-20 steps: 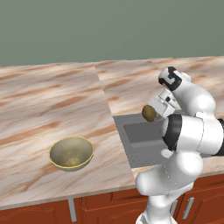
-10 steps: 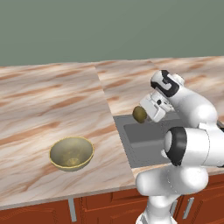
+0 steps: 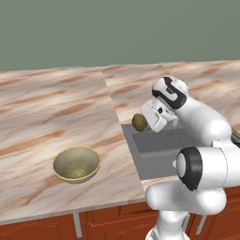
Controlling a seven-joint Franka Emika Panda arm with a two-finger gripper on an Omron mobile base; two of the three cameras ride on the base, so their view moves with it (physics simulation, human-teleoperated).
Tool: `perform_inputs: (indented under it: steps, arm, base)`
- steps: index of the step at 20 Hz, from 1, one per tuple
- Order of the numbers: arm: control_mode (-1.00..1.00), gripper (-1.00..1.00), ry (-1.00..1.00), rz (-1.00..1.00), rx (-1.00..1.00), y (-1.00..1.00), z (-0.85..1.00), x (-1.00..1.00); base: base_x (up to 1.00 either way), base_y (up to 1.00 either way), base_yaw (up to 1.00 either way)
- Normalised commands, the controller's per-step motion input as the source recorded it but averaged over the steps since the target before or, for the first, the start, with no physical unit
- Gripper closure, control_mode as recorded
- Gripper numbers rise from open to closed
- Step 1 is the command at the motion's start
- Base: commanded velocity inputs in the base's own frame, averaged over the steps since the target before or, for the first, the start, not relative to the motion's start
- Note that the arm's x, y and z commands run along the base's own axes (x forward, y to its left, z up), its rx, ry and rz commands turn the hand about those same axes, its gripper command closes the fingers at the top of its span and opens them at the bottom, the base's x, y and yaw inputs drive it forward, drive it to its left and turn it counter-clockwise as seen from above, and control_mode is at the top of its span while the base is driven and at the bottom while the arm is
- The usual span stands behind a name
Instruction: Pick the eggplants from the cabinet and place them in one bowl. Pick the potato from the sink and place it in the other bowl.
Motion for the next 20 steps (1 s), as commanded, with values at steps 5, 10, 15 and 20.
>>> perform_inputs:
  steps: [5,10,15,20]
  arm:
    - [-1.0,1.0,-0.01,0.0,0.0,0.42,0.05,0.02]
    - [-1.0,1.0,-0.01,0.0,0.0,0.37,0.0,0.09]
    - [-1.0,1.0,0.0,0.0,0.0,0.33,0.0,0.06]
    - [-1.0,1.0,0.0,0.0,0.02,0.31,0.0,0.03]
  base:
    - [0.0,0.0,0.0]
    - [0.0,0.0,0.0]
    - [0.0,0.0,0.0]
    - [0.0,0.0,0.0]
